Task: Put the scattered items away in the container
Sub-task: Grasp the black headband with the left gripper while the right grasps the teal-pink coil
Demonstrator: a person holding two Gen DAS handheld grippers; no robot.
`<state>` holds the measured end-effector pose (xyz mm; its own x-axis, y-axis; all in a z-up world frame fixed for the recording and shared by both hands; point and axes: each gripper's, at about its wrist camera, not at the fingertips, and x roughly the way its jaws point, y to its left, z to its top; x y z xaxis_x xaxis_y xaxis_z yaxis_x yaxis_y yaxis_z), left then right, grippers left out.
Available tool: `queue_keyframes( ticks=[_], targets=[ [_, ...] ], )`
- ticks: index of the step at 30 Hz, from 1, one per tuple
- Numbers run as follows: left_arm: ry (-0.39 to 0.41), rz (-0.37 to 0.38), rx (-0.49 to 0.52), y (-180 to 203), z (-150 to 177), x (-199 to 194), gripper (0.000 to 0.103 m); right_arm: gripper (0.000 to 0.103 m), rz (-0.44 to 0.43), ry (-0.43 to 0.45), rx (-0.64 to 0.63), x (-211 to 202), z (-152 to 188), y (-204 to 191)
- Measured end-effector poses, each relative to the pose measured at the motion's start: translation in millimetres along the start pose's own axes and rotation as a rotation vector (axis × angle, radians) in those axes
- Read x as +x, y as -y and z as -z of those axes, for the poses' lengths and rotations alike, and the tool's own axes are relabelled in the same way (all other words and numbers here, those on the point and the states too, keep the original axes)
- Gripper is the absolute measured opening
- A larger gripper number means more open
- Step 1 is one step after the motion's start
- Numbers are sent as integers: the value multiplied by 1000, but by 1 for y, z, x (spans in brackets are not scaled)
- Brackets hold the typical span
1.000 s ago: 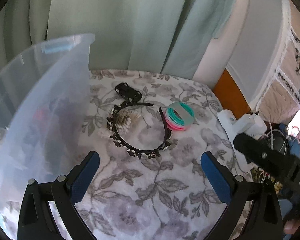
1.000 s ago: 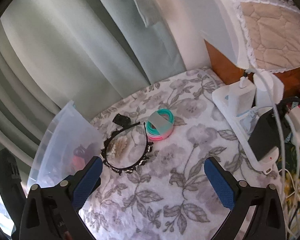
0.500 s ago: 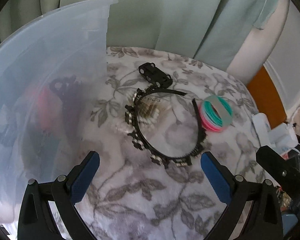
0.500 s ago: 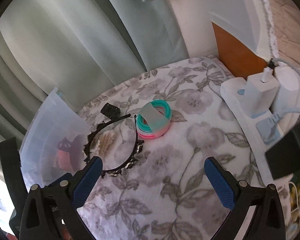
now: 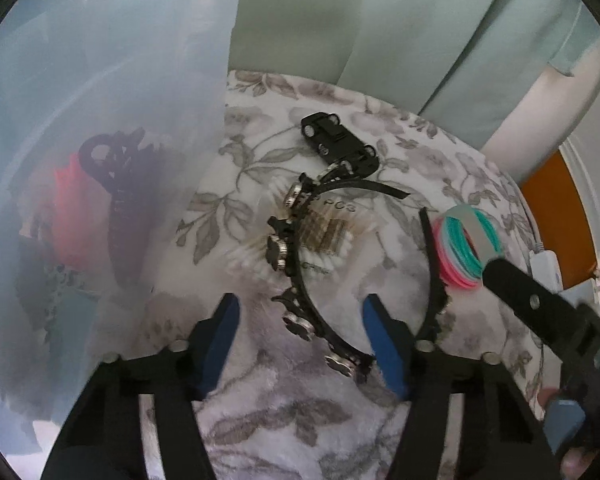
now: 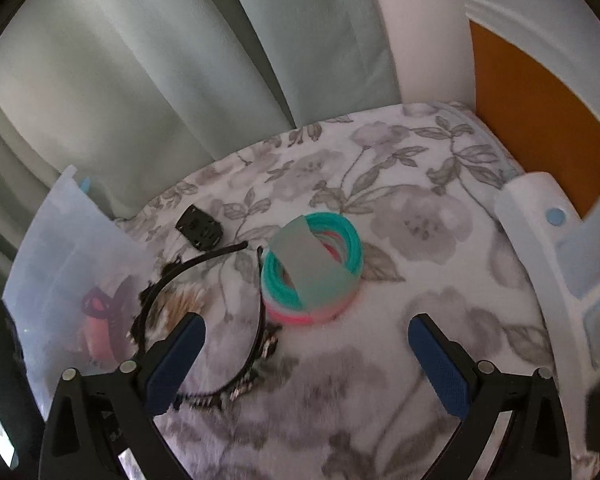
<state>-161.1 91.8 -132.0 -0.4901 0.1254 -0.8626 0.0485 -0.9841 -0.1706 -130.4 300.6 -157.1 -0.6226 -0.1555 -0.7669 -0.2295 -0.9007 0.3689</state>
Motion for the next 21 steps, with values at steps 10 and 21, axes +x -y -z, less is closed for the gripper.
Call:
queue_keyframes(
  ticks=[10, 21],
  targets=[
    [-3, -11, 13, 0, -4, 16, 41, 101, -2, 22, 1, 29, -15, 4],
    [22, -34, 12, 1, -9, 20, 28, 67, 20, 47, -42, 33, -19, -2]
  ],
)
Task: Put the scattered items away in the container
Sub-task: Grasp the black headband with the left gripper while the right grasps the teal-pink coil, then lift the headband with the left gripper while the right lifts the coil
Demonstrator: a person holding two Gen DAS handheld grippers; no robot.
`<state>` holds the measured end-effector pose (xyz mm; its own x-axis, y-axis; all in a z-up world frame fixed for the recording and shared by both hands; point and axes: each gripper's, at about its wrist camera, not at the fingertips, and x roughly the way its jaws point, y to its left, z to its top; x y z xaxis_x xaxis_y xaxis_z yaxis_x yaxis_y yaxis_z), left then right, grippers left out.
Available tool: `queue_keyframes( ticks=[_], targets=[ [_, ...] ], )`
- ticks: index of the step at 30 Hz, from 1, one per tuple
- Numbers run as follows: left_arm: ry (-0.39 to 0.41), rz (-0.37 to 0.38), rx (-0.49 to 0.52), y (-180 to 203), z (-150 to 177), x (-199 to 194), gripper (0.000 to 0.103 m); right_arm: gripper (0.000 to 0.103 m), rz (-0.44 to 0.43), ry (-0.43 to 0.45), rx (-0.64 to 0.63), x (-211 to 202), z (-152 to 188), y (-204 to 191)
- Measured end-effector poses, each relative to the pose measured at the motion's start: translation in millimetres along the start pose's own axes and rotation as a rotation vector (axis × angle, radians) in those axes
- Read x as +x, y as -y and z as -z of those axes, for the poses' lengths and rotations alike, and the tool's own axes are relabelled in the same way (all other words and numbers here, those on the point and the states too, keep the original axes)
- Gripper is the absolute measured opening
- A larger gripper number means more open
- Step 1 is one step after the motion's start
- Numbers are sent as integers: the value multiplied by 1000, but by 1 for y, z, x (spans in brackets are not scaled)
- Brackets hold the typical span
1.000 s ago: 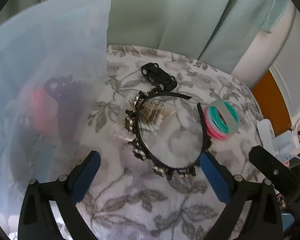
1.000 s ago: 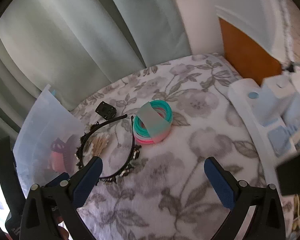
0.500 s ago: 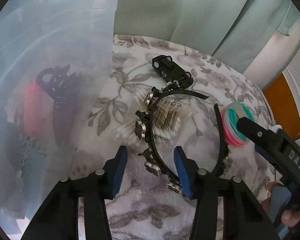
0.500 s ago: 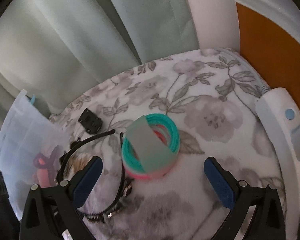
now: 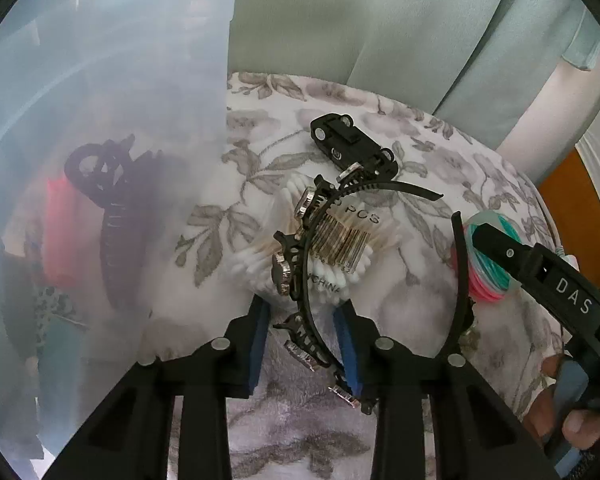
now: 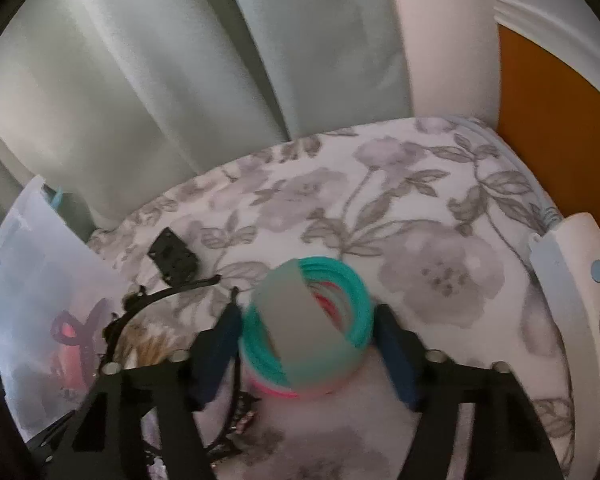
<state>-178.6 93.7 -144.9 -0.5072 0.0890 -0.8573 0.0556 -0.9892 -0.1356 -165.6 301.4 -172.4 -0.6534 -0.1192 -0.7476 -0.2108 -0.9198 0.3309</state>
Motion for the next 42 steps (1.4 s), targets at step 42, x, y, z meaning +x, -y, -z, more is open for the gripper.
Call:
queue_keyframes(
  ticks=[42],
  targets=[
    [161, 89, 48, -5, 17, -144, 9, 66, -63, 122, 141, -169, 46, -16]
  ],
)
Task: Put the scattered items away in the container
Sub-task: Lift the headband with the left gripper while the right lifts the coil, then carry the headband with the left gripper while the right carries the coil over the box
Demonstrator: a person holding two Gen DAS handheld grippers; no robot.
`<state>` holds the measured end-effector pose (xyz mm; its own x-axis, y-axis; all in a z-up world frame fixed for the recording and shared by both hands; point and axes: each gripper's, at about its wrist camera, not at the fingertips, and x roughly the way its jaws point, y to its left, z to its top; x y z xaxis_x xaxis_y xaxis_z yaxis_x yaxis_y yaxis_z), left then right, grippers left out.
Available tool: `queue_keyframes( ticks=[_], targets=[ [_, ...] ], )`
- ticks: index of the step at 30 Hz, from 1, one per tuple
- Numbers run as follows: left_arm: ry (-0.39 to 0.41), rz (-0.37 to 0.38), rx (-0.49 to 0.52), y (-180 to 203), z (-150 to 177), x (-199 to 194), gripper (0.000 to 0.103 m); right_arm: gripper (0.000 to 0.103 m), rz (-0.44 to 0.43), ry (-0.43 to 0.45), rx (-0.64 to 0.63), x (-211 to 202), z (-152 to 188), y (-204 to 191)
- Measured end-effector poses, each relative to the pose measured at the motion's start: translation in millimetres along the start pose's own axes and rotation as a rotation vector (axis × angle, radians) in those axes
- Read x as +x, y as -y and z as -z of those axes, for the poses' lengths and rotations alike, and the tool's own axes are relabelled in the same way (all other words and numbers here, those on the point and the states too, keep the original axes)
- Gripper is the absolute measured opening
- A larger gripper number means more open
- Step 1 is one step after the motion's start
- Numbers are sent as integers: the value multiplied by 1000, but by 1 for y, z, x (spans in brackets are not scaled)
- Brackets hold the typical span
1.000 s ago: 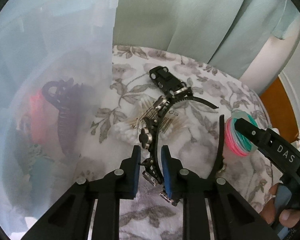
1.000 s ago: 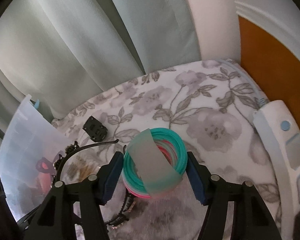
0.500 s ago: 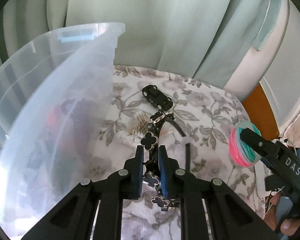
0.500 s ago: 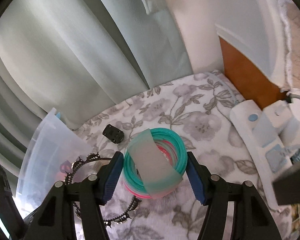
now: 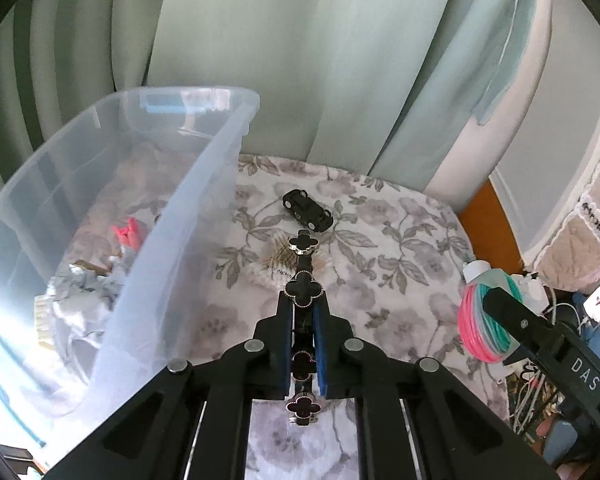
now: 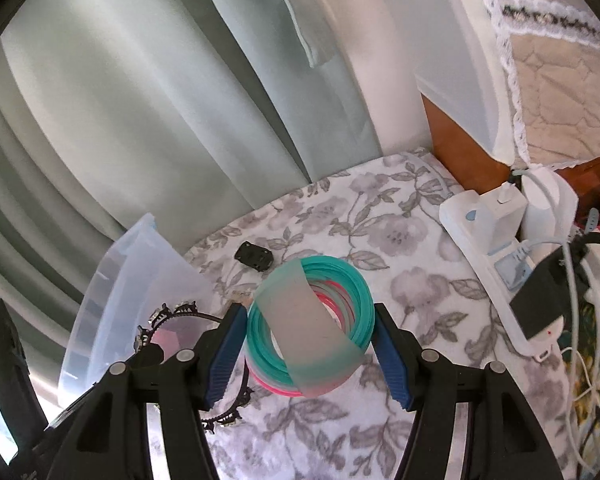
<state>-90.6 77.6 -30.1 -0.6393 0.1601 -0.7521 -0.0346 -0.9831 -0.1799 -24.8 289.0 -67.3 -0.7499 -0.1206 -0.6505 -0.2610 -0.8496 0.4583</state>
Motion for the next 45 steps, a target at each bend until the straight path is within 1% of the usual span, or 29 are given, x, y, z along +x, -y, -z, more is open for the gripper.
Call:
queue_keyframes(
  ticks=[16, 24, 35, 45],
  targets=[
    [134, 66, 19, 1, -8, -77, 9, 66, -35, 87, -56, -61, 3, -42],
    [202, 89, 17, -6, -15, -109, 9, 66, -58, 153, -85, -91, -2, -63],
    [295, 83, -17, -28, -26, -144, 9, 66, -99, 196, -143, -115, -4, -95],
    [326, 68, -53, -53, -37, -155, 9, 66, -125, 212, -184, -119, -4, -120]
  ],
)
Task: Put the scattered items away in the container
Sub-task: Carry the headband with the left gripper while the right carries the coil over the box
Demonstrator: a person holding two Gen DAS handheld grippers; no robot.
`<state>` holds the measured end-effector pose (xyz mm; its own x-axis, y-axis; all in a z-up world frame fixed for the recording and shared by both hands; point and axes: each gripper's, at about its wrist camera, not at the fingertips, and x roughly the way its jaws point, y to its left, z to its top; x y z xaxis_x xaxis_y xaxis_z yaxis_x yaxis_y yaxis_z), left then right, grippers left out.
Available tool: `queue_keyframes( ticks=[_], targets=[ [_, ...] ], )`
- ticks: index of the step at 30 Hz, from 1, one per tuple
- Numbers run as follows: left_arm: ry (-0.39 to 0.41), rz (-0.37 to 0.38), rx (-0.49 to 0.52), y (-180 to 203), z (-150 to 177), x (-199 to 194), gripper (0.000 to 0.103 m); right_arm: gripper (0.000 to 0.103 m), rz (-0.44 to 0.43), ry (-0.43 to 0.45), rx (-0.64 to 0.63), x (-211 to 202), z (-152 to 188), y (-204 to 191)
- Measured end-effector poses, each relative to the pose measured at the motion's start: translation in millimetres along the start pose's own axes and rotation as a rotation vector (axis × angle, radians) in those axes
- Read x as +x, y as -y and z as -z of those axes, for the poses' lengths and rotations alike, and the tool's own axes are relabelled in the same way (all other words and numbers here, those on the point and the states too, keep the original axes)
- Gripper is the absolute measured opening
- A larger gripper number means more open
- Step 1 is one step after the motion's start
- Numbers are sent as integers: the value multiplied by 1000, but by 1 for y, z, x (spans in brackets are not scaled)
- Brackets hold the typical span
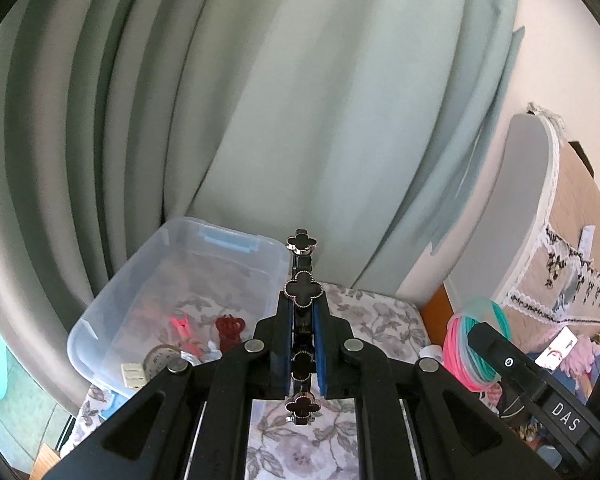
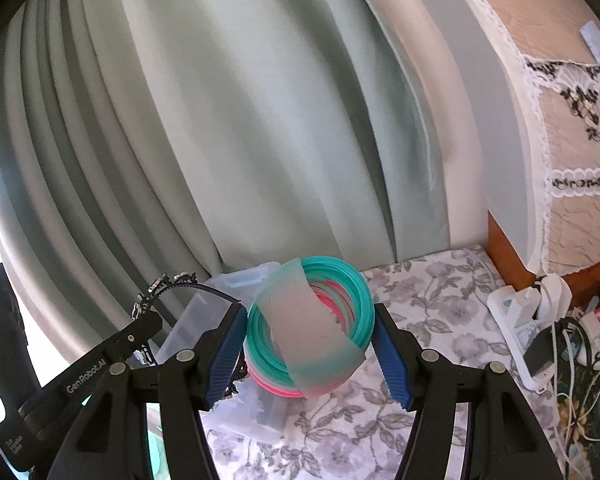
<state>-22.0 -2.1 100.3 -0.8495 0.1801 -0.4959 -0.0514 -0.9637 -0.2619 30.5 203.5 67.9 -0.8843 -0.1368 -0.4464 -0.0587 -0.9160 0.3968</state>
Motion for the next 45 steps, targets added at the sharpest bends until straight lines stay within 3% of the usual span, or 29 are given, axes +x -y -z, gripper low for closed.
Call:
queue_keyframes(
  ticks=[30, 39, 45],
  targets=[
    [-29, -72, -176, -92, 1, 21, 9, 66, -35, -135, -149, 59, 24, -70],
    [-20, -75, -206, -115, 4, 23, 9, 66, -41, -187, -180, 83, 34, -89],
    [30, -68, -195, -120, -7, 16, 9, 66, -61, -201, -212, 100, 33, -106]
  ],
)
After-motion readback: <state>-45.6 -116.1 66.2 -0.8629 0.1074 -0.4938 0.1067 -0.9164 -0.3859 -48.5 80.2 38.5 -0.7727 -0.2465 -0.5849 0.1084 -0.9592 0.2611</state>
